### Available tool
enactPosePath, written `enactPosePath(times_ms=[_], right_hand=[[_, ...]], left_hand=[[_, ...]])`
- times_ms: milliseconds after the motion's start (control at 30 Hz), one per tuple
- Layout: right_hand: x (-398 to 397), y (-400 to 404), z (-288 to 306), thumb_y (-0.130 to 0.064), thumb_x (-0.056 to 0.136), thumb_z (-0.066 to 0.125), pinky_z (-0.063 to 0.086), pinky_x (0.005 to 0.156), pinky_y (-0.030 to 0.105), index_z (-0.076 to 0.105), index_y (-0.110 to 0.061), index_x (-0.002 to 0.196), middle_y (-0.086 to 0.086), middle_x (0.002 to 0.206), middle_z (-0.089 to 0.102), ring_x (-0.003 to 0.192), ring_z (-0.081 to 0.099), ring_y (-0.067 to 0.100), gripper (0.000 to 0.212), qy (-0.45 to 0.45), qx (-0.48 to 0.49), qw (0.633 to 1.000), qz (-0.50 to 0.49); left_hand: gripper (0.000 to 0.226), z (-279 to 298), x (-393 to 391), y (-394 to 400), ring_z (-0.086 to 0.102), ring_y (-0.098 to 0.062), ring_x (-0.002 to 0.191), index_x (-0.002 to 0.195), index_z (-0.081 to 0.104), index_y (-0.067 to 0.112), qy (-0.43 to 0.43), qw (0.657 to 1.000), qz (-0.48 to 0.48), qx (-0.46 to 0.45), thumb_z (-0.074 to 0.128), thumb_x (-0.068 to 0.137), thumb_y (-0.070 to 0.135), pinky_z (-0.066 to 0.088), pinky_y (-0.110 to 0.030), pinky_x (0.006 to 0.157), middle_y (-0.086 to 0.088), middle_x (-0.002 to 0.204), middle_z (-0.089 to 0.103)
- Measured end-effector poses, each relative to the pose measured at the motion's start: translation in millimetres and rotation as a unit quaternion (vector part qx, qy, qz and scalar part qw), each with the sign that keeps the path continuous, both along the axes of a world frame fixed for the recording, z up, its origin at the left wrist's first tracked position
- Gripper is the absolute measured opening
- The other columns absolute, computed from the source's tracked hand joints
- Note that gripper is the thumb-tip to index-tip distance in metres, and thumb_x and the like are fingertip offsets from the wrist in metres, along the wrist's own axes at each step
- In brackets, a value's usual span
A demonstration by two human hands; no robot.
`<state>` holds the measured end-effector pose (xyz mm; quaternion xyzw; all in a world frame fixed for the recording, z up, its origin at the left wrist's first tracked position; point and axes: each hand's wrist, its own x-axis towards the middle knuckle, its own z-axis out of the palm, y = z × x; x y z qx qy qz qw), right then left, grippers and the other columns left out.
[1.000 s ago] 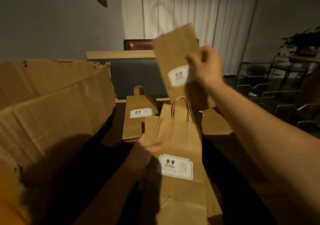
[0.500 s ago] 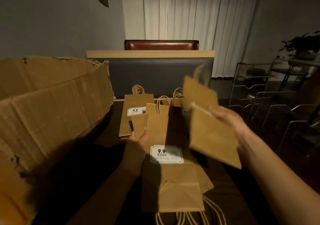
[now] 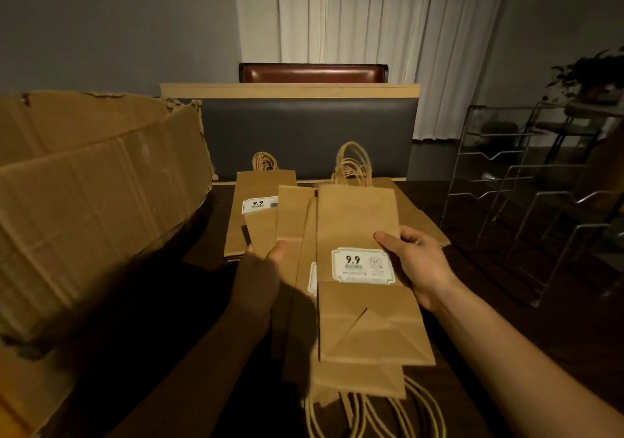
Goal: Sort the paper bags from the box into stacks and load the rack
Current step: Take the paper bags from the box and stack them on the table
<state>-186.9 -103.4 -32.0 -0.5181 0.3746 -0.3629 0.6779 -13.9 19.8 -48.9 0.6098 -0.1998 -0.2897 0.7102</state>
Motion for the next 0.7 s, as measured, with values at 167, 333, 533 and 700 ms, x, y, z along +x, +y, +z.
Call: enactPosePath(times_ms=[167, 333, 533, 700], right_hand=[[-20.4, -19.6, 4.6, -0.021, 0.1, 0.052, 0.061, 0.062, 0.043, 0.06, -0.016, 0.114, 0.017, 0.105, 0.073, 0.085, 0.073, 0.03, 0.017, -0.127, 0.137, 0.982, 0.031], [-8.2, -13.0, -2.3, -0.012, 0.099, 0.054, 0.061, 0.058, 0.039, 0.063, -0.01, 0.104, 0.017, 0.092, 0.075, 0.075, 0.074, 0.028, 0.011, -0.063, 0.109, 0.986, 0.105], [-4.0, -16.5, -0.5, -0.012, 0.097, 0.057, 0.06, 0.055, 0.033, 0.063, -0.007, 0.108, 0.016, 0.095, 0.073, 0.073, 0.074, 0.025, 0.014, -0.054, 0.057, 0.995, 0.062], [-8.1, -30.3, 31.3, -0.012, 0.1, 0.05, 0.062, 0.067, 0.041, 0.061, -0.013, 0.119, 0.012, 0.119, 0.07, 0.095, 0.073, 0.026, 0.022, -0.183, -0.005, 0.981, -0.058]], left_hand=[[0.043, -0.4, 7.6, 2.4, 0.06, -0.017, 0.099, 0.132, 0.046, 0.029, -0.002, 0.999, -0.008, -0.046, 0.058, 0.095, 0.01, 0.048, -0.035, 0.077, 0.007, 0.104, 0.06], [0.031, -3.0, 0.1, 4.3, 0.06, -0.013, 0.104, 0.133, 0.045, 0.021, -0.081, 0.995, -0.052, -0.008, 0.048, 0.102, 0.022, 0.045, -0.021, 0.073, 0.006, 0.114, 0.06], [0.028, -2.9, 0.3, 7.4, 0.059, -0.023, 0.117, 0.129, 0.051, 0.016, -0.105, 0.992, -0.065, 0.026, 0.042, 0.104, 0.025, 0.048, -0.024, 0.082, 0.003, 0.115, 0.061], [0.021, 2.5, 3.3, 5.5, 0.063, -0.012, 0.095, 0.116, 0.06, 0.017, -0.042, 0.995, -0.08, 0.031, 0.045, 0.102, 0.012, 0.052, -0.024, 0.075, 0.008, 0.102, 0.063]])
